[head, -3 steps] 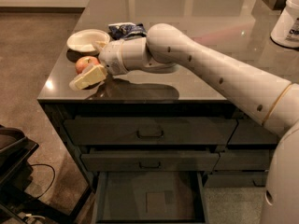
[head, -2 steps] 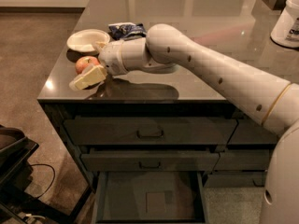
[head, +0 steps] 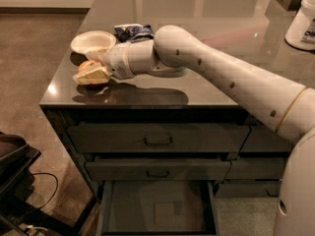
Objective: Place apple into bottom drawer
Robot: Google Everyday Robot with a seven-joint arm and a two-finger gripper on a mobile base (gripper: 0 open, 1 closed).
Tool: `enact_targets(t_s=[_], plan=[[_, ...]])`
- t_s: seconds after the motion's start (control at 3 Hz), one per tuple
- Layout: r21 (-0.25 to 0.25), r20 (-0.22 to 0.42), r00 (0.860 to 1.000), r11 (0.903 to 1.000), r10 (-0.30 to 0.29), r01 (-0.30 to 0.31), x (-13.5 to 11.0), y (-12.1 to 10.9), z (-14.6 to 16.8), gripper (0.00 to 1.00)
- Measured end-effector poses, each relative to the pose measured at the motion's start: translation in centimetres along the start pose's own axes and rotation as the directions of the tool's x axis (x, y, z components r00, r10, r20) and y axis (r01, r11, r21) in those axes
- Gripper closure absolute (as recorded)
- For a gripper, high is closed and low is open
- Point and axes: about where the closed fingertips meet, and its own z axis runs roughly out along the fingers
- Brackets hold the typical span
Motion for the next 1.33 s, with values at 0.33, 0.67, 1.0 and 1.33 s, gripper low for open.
enact_targets(t_s=[0.33,0.67,1.0,1.33], plan=[[0.000,0.000,1.000,1.0000,0.000,0.000,0.00,0.00,0.00,0.65],[0.000,0.000,1.000,1.0000,0.000,0.000,0.00,0.00,0.00,0.88],[0.000,0.000,1.000,1.0000,0.000,0.000,0.00,0.01,0.01,1.00],[-0.027,-0.007,1.000,0.9996,-0.005,0.005,-0.35,0.66,0.01,1.00]])
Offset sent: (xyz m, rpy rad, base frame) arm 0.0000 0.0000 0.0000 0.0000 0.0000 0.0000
